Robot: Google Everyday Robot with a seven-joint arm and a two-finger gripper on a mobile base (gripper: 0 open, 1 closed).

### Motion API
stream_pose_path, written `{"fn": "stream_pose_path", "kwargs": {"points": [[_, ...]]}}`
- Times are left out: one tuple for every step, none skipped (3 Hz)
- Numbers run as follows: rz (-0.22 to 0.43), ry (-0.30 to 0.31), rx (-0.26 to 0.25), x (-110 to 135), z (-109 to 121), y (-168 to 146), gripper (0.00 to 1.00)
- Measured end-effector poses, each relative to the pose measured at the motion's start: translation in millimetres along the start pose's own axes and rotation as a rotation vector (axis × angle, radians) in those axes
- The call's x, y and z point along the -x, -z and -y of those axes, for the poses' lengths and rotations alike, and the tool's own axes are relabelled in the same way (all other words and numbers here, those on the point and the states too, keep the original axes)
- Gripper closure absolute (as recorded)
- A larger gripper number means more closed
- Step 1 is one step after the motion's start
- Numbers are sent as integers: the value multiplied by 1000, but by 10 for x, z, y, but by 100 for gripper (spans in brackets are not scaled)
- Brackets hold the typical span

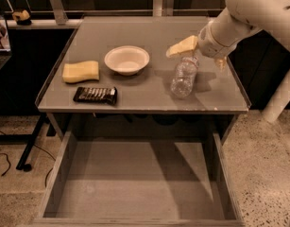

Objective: Place water bottle into top drawer

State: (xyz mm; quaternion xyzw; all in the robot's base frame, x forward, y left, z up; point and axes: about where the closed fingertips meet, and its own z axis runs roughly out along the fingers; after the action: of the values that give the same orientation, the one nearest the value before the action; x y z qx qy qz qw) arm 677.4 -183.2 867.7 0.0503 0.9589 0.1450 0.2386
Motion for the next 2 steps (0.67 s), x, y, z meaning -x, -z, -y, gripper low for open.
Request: {"fn": "stream_pose_path", "kwargs": {"points": [[-18, -41, 6, -8, -2, -167, 0], [-31, -80, -2, -13, 29, -314, 0]]}}
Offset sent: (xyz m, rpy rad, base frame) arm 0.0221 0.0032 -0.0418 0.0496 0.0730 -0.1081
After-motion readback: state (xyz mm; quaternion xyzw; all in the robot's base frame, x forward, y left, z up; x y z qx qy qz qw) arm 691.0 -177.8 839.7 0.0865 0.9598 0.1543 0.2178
